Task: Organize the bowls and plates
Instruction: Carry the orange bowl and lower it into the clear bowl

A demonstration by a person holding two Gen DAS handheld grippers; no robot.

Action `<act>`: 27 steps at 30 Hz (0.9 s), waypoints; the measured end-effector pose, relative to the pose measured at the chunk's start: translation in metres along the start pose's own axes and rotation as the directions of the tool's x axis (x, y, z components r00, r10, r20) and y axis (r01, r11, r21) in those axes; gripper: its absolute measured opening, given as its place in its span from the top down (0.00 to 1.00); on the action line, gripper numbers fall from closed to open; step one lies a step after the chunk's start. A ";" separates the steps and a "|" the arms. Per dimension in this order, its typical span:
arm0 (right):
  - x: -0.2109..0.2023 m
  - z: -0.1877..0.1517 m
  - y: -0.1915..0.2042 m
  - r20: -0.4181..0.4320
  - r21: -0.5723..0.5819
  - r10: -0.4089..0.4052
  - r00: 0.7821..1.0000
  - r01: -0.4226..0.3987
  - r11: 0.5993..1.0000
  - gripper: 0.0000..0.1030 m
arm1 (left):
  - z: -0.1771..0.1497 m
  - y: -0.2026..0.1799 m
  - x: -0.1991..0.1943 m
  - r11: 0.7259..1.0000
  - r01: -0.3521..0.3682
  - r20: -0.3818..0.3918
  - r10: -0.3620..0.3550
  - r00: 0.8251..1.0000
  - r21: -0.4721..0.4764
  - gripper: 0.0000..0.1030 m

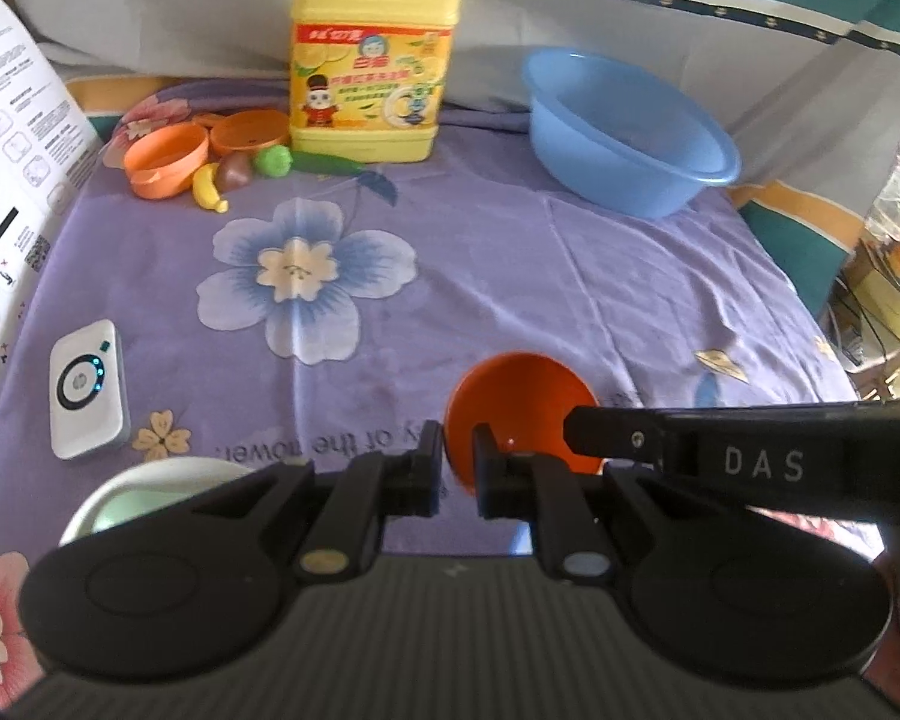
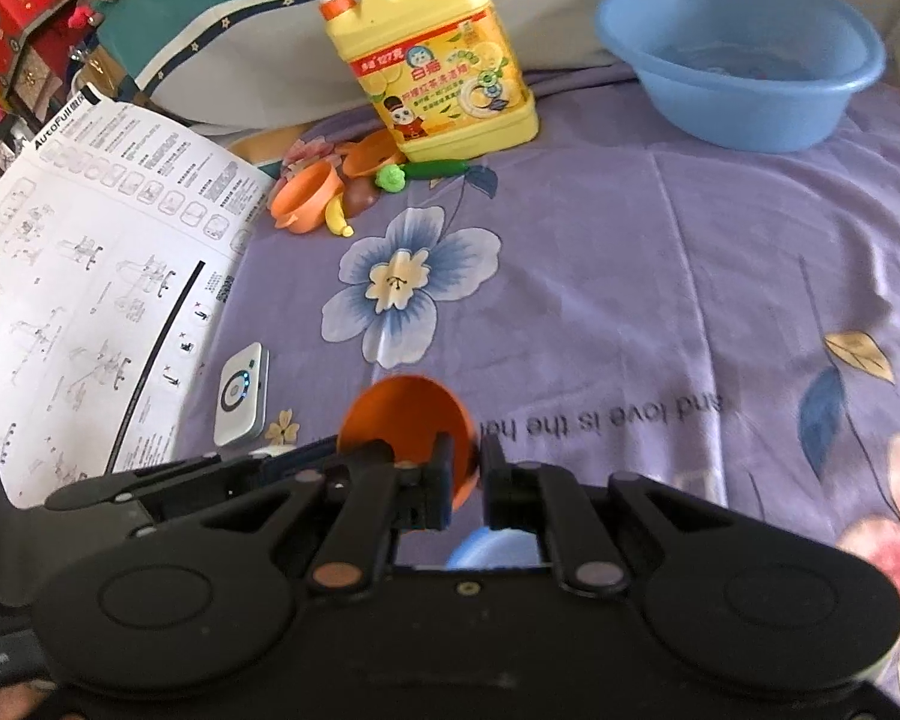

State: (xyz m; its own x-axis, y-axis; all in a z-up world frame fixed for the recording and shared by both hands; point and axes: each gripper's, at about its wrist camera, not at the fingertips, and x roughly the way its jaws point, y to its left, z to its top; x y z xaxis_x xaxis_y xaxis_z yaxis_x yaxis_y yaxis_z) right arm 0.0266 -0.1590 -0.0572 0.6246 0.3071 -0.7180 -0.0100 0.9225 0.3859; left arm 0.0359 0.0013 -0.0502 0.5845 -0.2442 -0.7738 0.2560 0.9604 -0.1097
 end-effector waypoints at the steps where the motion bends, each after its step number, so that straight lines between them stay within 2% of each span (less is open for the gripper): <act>1: -0.006 -0.004 -0.002 0.003 0.002 -0.002 1.000 0.002 1.000 0.91 | -0.002 -0.004 -0.002 1.000 0.003 0.000 -0.003 1.000 0.004 0.90; 12: -0.036 -0.036 -0.022 -0.001 0.025 -0.012 1.000 0.012 1.000 0.91 | -0.027 -0.037 -0.019 0.998 0.016 -0.018 -0.015 1.000 0.056 0.90; 27: -0.029 -0.050 -0.038 -0.045 0.055 -0.020 0.999 0.022 0.998 0.91 | -0.043 -0.048 -0.005 0.996 0.013 -0.084 -0.006 0.996 0.086 0.90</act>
State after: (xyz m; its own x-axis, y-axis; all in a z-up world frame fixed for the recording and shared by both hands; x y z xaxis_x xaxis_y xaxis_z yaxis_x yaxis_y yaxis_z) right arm -0.0307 -0.1917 -0.0799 0.5888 0.2991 -0.7509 0.0468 0.9148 0.4011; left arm -0.0124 -0.0375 -0.0684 0.5164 -0.2381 -0.8226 0.3290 0.9420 -0.0661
